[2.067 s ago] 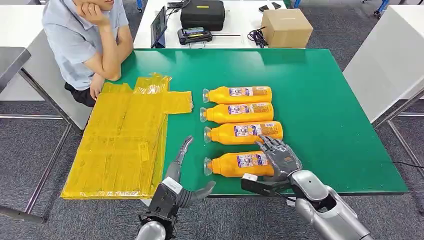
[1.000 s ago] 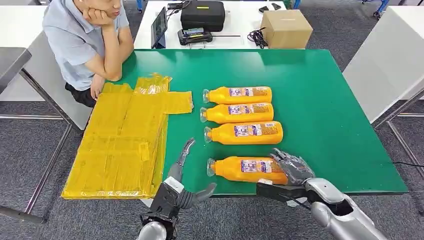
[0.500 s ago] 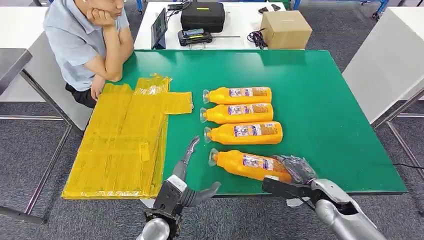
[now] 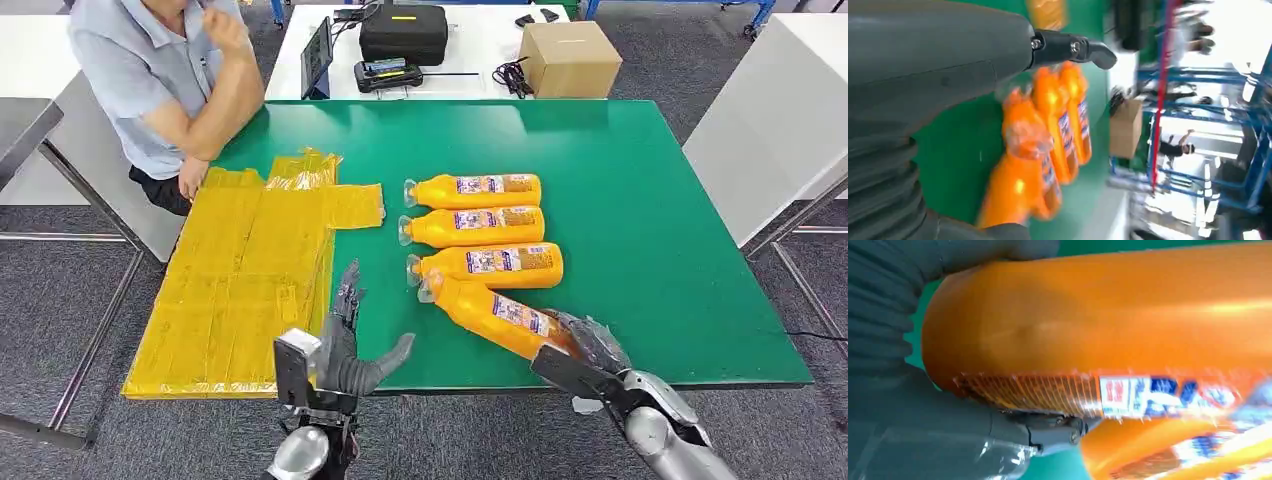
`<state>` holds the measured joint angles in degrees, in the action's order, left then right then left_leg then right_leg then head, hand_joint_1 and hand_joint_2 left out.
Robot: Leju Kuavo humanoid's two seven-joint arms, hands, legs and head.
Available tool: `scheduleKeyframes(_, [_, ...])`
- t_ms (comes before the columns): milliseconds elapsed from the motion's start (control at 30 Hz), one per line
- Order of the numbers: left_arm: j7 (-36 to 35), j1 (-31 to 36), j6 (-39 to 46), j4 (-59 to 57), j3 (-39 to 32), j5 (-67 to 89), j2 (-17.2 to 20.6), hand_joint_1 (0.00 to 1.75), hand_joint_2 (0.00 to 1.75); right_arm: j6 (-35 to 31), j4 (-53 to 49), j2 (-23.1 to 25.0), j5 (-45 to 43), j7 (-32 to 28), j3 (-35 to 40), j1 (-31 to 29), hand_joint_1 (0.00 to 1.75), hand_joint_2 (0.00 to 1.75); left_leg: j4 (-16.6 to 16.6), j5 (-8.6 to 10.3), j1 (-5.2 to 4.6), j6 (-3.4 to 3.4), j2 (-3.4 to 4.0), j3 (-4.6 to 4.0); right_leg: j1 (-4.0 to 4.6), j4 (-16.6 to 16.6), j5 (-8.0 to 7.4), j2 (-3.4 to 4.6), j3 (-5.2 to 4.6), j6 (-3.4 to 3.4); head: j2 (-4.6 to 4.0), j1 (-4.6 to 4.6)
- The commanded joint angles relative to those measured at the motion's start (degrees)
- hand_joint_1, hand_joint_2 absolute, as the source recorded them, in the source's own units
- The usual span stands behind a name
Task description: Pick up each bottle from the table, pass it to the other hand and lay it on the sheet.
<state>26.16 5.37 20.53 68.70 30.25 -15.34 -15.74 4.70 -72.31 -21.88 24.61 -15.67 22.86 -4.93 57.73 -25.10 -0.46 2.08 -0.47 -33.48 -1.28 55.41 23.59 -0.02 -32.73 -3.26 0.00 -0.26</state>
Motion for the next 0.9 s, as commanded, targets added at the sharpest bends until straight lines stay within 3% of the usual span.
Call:
scheduleKeyframes(33, [-3.44,-5.25,-8.91,4.81,-5.01,-12.13,0.44,0.0,1.75,2.5,-4.54,6.73,-3.06,-2.49,-3.88,-2.71,1.75,1.75,0.01,-0.11,0.07,-0.13,0.37,0.03,0.08,0.01,-0.01,0.34,-0.07,0.14,0.0,0.0])
scheduleKeyframes(200, [-3.68,-4.5,-10.65,0.87,-5.39,-15.04,0.49,0.0,1.75,3.01,-5.85,9.2,-5.33,-4.84,-3.85,-3.27,1.75,1.75,-0.03,-0.09,0.05,-0.12,0.22,-0.04,0.05,-0.02,0.03,0.25,-0.07,0.15,0.0,0.0])
scheduleKeyframes(233, [-6.93,-3.75,-14.08,-1.77,-4.91,-18.48,0.75,0.0,1.75,3.66,-5.32,10.06,-6.2,-5.36,-3.0,-4.2,1.75,1.75,-0.04,-0.06,0.05,-0.1,0.16,-0.08,0.04,-0.02,0.01,0.2,-0.08,0.12,0.0,0.0])
scheduleKeyframes(300, [-6.49,-2.9,-17.3,-4.36,-3.85,-19.53,0.99,0.0,1.75,4.33,-4.65,11.21,-7.25,-6.1,-2.08,-5.27,1.75,1.75,-0.05,-0.04,0.02,-0.1,0.19,-0.1,0.02,-0.01,-0.01,0.23,-0.12,0.13,0.0,0.0])
scheduleKeyframes(467, [-6.39,-2.71,-17.4,-4.73,-3.7,-19.56,0.69,0.0,1.75,4.27,-4.57,11.51,-7.05,-5.92,-1.65,-5.53,1.75,1.75,-0.06,-0.02,0.03,-0.12,0.12,-0.15,0.03,-0.03,-0.01,0.16,-0.17,0.15,0.0,-0.02])
scheduleKeyframes(533, [-6.72,-1.77,-20.29,-4.96,-2.49,-19.67,2.34,0.0,1.75,4.6,-4.19,12.72,-8.47,-7.26,-1.23,-6.24,1.75,1.75,-0.02,-0.06,0.08,-0.15,0.12,-0.12,0.08,-0.02,0.02,0.15,-0.12,0.19,0.0,0.0])
scheduleKeyframes(900, [-0.69,1.84,-21.57,-5.59,-2.06,-14.1,2.22,0.0,1.75,6.47,1.17,14.66,-10.48,-7.08,4.04,-8.26,1.75,1.75,-0.03,-0.01,0.04,-0.09,0.06,-0.22,0.03,-0.01,-0.01,0.12,-0.21,0.12,0.0,0.0])
